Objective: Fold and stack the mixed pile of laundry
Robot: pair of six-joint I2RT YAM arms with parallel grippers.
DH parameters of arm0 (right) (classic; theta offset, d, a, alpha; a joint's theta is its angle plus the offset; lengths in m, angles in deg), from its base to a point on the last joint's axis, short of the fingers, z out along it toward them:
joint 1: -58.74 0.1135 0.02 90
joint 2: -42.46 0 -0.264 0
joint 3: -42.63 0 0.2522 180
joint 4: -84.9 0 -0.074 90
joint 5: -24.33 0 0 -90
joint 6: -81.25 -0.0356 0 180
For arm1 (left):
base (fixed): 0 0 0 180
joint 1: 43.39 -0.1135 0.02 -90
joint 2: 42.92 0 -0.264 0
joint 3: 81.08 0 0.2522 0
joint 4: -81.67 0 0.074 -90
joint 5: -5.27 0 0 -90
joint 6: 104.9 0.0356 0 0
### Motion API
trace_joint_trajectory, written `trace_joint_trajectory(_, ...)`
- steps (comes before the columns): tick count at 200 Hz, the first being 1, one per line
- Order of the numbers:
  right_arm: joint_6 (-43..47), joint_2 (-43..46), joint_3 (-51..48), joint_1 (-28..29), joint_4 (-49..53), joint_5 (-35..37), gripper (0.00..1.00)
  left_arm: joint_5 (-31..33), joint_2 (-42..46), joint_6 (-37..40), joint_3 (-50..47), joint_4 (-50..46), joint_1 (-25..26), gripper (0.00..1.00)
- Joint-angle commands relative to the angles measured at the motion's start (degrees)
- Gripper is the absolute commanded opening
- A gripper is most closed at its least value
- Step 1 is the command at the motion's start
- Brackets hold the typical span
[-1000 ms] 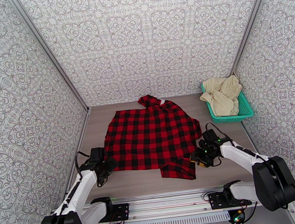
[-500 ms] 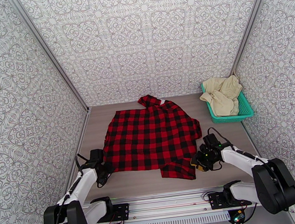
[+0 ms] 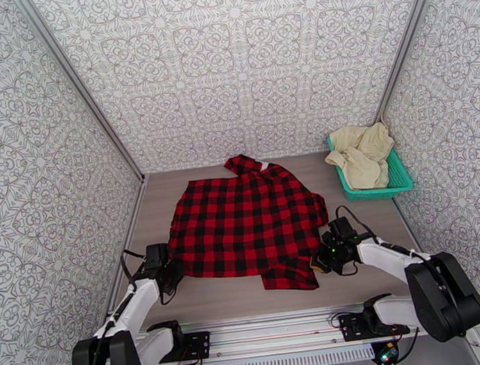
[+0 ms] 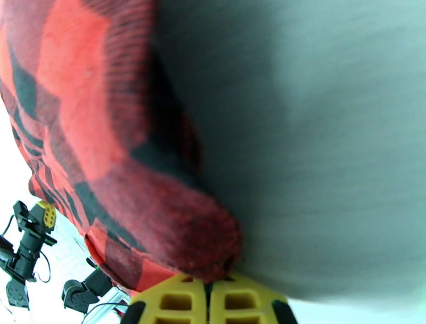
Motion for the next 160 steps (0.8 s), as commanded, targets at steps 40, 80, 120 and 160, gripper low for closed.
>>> trace_joint_trajectory(40,3.67,6.81,4.38,0.31,12.39,1.41,0.0,-2.49,5.89,1.54,2.49,-1.54,0.11,0.0)
trace_joint_trajectory(80,4.72,8.52,3.96,0.25,16.08,2.14,0.1,2.18,6.77,2.84,7.08,-13.61,0.11,0.15)
trace_joint_trajectory(120,5.8,9.53,2.34,0.27,18.1,2.91,0.38,1.32,3.42,2.67,5.58,-15.84,0.1,0.5)
trace_joint_trajectory(160,4.88,8.1,-1.28,0.3,13.39,1.19,0.44,0.8,1.14,1.82,2.19,-12.54,0.25,0.57)
